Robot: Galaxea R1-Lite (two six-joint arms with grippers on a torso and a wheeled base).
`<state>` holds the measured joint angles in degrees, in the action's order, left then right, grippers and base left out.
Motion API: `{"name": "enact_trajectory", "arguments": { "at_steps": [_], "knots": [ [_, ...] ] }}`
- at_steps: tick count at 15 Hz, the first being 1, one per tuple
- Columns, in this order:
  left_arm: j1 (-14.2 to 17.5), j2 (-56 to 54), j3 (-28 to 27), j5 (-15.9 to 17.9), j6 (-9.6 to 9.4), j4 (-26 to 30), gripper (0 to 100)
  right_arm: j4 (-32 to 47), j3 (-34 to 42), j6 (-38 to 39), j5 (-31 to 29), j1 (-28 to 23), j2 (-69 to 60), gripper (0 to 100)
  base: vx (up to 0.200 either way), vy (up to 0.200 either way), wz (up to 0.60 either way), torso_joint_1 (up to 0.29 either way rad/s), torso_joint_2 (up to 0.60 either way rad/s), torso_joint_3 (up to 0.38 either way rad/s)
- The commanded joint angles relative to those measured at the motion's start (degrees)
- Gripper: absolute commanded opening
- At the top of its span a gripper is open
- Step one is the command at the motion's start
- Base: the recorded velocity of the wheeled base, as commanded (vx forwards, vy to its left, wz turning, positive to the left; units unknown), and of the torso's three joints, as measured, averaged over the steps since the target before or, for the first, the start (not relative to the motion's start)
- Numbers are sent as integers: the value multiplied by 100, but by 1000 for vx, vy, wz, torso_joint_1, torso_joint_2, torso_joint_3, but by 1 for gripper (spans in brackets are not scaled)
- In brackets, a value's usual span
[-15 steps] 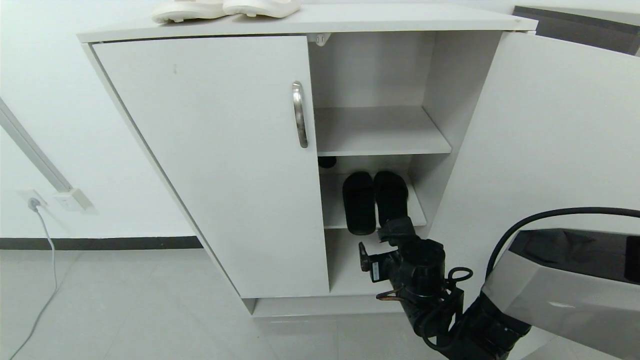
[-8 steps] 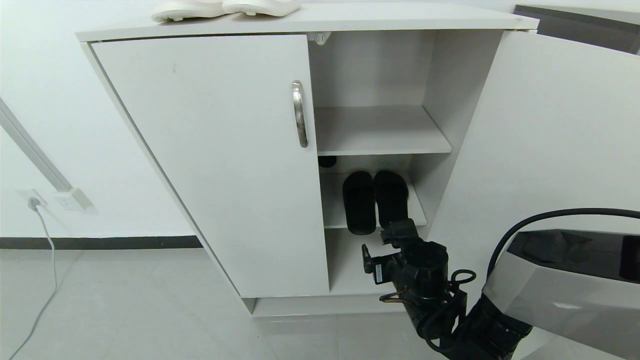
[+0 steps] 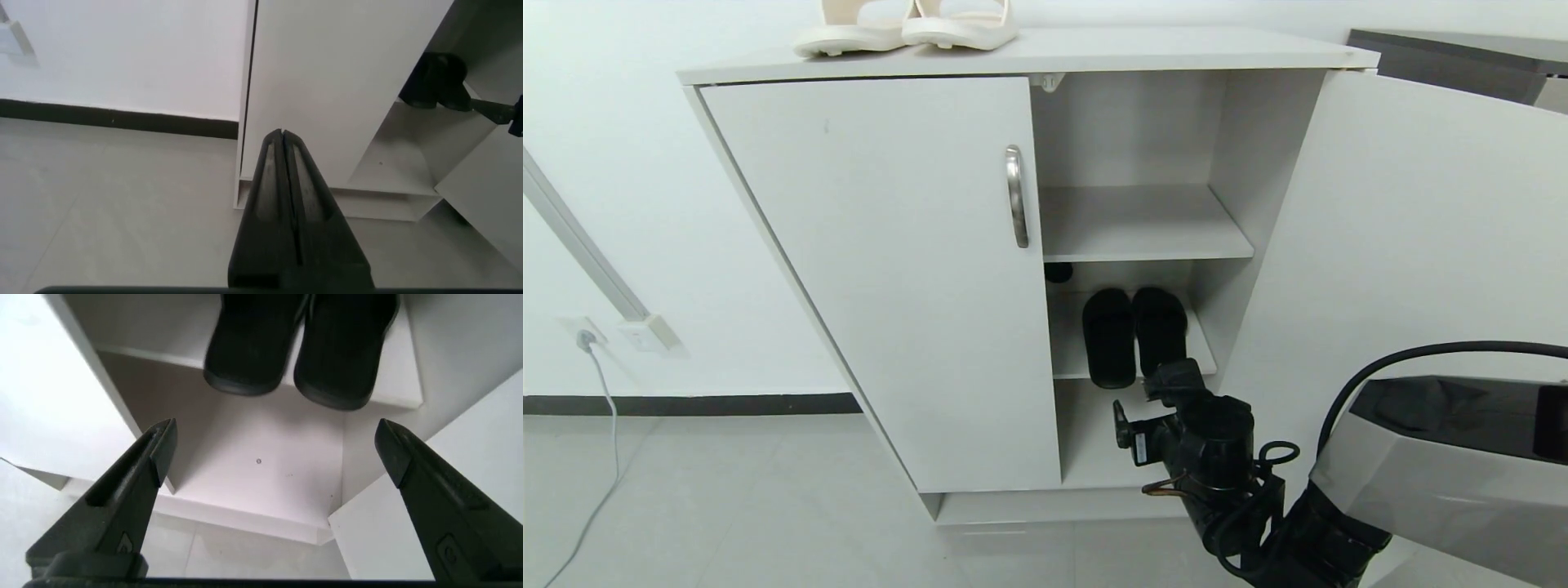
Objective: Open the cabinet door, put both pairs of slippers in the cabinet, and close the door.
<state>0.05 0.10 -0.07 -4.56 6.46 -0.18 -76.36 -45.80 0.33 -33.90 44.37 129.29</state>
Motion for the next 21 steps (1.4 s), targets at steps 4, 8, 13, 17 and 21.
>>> {"name": "enact_trajectory", "arguments": {
  "at_steps": [4, 8, 13, 17, 21],
  "knots": [
    [4, 8, 7, -1, 4, 1, 0, -2, 1, 2, -2, 1, 17, 100, 0, 0, 0, 4, 0, 198],
    [4, 8, 7, -10, -13, -8, 0, -10, 36, -7, -2, -8, 26, 100, 0, 0, 0, -1, 1, 183],
    [4, 8, 7, -10, -22, -8, 0, -186, 36, -86, 15, -8, 105, 100, 0, 0, 0, -2, 0, 10],
    [4, 8, 7, -10, -13, -8, 0, -212, 36, -86, 24, -8, 131, 100, 0, 50, 0, -1, -1, 1],
    [4, 8, 7, -10, -13, -8, 0, -221, 36, -94, 24, -8, 140, 100, 0, 200, 0, 8, 0, 4]
  ]
}}
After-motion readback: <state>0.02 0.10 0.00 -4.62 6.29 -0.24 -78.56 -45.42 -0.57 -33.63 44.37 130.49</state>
